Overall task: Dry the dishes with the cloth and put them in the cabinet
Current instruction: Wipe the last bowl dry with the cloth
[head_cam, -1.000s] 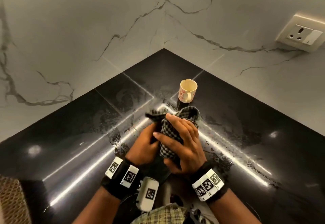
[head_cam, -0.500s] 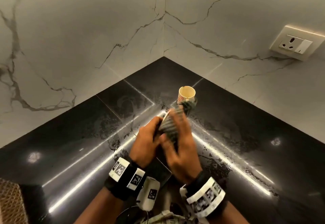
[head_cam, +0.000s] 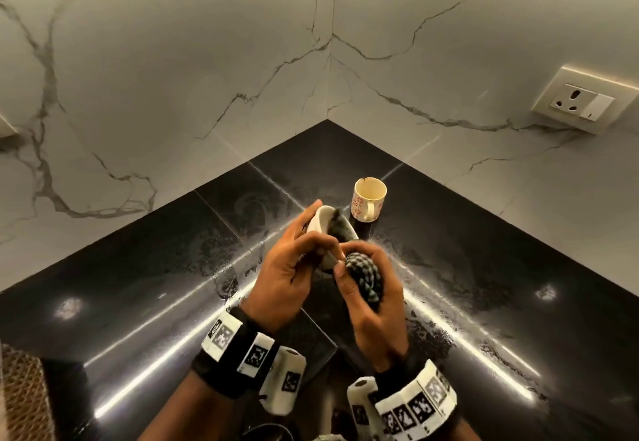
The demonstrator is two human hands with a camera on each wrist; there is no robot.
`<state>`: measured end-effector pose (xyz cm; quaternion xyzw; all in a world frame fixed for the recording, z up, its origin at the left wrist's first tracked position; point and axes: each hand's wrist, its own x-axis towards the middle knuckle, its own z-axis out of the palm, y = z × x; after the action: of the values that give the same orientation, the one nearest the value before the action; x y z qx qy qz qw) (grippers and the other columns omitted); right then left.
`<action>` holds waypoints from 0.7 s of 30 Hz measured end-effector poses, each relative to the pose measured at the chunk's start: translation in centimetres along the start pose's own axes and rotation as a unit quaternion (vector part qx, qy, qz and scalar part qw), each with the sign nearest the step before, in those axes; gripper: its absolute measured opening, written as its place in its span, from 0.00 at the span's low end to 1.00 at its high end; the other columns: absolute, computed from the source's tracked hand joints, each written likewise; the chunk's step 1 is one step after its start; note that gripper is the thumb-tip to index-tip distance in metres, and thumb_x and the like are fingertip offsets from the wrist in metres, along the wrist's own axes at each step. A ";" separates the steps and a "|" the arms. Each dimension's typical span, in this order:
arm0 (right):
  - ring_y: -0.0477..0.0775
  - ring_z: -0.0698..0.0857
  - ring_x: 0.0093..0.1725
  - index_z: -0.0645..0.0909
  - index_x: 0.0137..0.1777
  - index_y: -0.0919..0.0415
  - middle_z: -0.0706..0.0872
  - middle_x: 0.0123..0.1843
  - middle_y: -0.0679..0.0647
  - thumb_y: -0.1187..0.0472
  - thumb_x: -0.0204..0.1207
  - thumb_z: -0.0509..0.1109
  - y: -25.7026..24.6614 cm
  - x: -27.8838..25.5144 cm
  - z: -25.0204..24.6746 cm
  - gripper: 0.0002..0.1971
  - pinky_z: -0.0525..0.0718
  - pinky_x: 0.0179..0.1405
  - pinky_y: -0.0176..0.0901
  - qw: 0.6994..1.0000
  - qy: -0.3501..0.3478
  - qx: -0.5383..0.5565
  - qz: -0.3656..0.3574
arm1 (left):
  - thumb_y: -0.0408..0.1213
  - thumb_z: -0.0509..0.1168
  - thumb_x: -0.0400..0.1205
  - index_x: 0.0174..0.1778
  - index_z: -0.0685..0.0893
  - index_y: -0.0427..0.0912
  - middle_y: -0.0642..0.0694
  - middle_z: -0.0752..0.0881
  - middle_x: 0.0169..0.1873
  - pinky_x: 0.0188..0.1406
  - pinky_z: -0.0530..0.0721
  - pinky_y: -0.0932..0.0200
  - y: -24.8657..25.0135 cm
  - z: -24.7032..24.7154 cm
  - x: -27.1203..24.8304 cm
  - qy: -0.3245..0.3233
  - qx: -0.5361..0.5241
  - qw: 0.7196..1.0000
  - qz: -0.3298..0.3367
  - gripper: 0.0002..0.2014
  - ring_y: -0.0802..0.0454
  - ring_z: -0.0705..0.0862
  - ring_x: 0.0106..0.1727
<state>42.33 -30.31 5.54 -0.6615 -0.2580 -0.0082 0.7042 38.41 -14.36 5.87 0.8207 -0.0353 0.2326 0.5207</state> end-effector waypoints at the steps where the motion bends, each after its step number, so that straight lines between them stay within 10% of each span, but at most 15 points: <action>1: 0.62 0.86 0.58 0.82 0.61 0.60 0.87 0.57 0.56 0.61 0.81 0.74 0.0 -0.4 0.3 0.11 0.84 0.58 0.70 1.000 0.003 -0.001 -0.006 | 0.18 0.63 0.85 0.61 0.85 0.43 0.48 0.69 0.84 0.73 0.83 0.39 0.4 0.1 0.2 0.001 -0.028 1.000 -0.005 0.17 0.47 0.71 0.84; 6: 0.67 0.85 0.59 0.83 0.60 0.60 0.87 0.57 0.60 0.58 0.82 0.73 -0.3 -0.3 -0.6 0.10 0.82 0.58 0.70 0.999 -0.033 -0.014 -0.028 | 0.46 0.63 0.88 0.80 0.65 0.46 0.42 0.78 0.71 0.59 0.90 0.46 1.8 0.8 0.6 0.015 -0.189 0.979 -0.075 0.25 0.40 0.84 0.69; 10: 0.51 0.90 0.59 0.75 0.73 0.50 0.88 0.62 0.49 0.47 0.83 0.70 -1.6 0.2 -0.3 0.21 0.89 0.55 0.54 0.990 -0.104 -0.098 -0.011 | 0.51 0.61 0.84 0.77 0.74 0.46 0.34 0.79 0.70 0.68 0.81 0.30 2.5 1.9 1.3 0.066 -0.340 0.922 -0.175 0.25 0.29 0.81 0.69; 14: 0.42 0.90 0.38 0.66 0.68 0.53 0.87 0.50 0.48 0.50 0.86 0.66 -2.5 1.9 -1.7 0.17 0.87 0.31 0.35 0.995 0.029 -0.098 -0.007 | 0.53 0.58 0.85 0.74 0.79 0.40 0.28 0.81 0.70 0.66 0.75 0.19 2.1 1.9 1.5 0.138 -0.438 0.849 -0.261 0.26 0.29 0.83 0.64; 17: 0.47 0.86 0.54 0.64 0.68 0.53 0.80 0.59 0.53 0.51 0.83 0.62 -2.8 3.1 -2.5 0.17 0.87 0.48 0.40 0.996 0.042 -0.080 -0.016 | 0.60 0.56 0.87 0.71 0.81 0.37 0.26 0.85 0.65 0.59 0.85 0.26 1.8 1.8 1.3 0.144 -0.454 0.822 -0.312 0.30 0.28 0.87 0.58; 21: 0.49 0.72 0.80 0.75 0.76 0.62 0.73 0.77 0.54 0.69 0.76 0.75 -2.3 2.5 -1.1 0.27 0.75 0.78 0.43 0.963 -0.114 -0.203 -0.135 | 0.60 0.49 0.89 0.59 0.91 0.36 0.31 0.89 0.57 0.56 0.90 0.48 2.1 2.4 1.7 0.112 -0.502 0.802 -0.304 0.33 0.40 0.90 0.57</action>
<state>44.06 -30.82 8.56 -0.7461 -0.4163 -0.0798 0.5135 40.12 -17.10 7.50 0.3812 0.1622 0.1022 0.9044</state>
